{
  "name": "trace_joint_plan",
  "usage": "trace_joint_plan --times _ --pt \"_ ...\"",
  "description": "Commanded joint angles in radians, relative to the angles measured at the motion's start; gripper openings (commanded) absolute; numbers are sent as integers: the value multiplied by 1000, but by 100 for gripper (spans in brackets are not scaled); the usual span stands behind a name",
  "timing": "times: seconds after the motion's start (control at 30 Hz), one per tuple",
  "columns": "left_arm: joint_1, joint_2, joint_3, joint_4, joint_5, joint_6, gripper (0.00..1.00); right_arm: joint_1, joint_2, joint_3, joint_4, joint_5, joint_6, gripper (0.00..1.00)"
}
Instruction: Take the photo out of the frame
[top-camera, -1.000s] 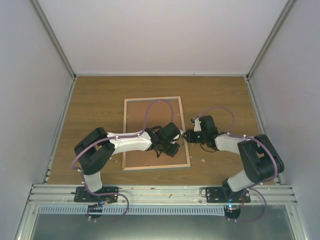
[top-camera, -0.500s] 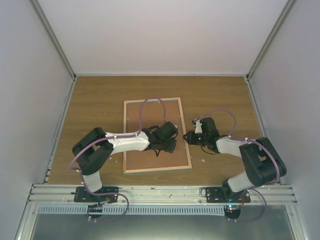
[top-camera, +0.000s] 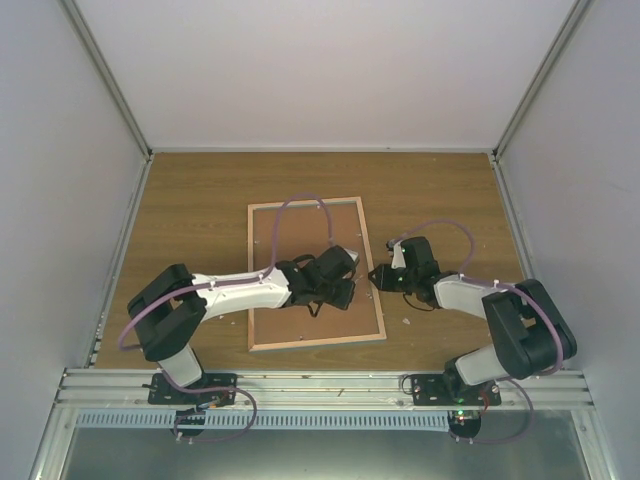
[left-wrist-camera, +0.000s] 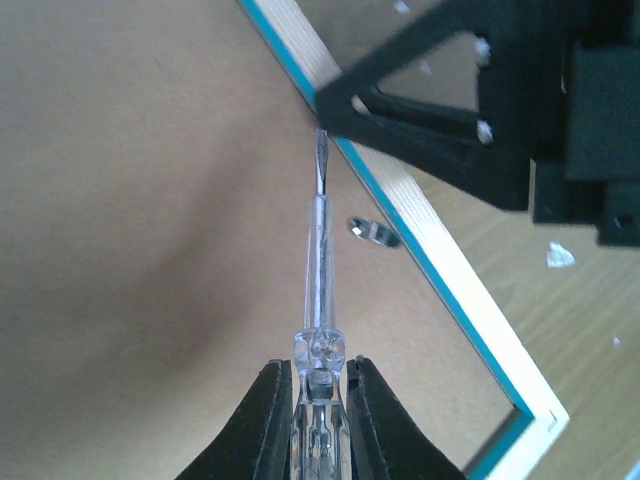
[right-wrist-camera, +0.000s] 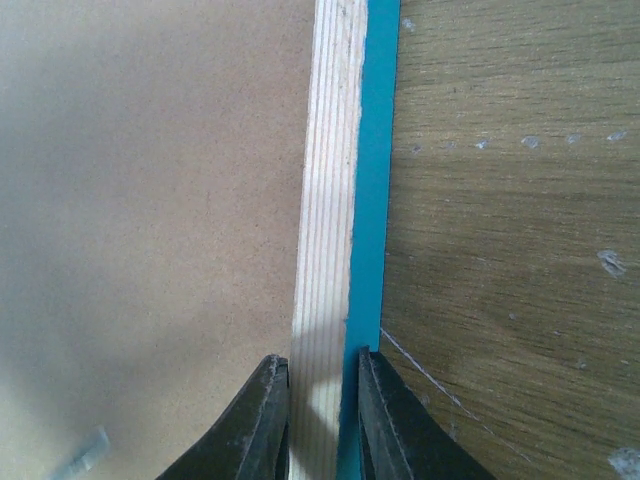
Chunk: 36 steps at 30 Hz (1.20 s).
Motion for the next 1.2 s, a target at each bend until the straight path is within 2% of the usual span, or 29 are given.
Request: trace_joint_plan --times 0.0,0.67,0.9,1.17 --pt "-38 27 28 -2 49 30 0 16 -26 2 -4 -23 -12 18" --pt "-72 161 145 -127 90 93 0 15 -20 2 -10 -20 -24 18" --pt "-82 139 145 -197 79 100 0 15 -21 2 -12 -15 -26 18" --pt "-83 98 133 -200 47 89 0 15 -20 4 -17 -16 -30 18"
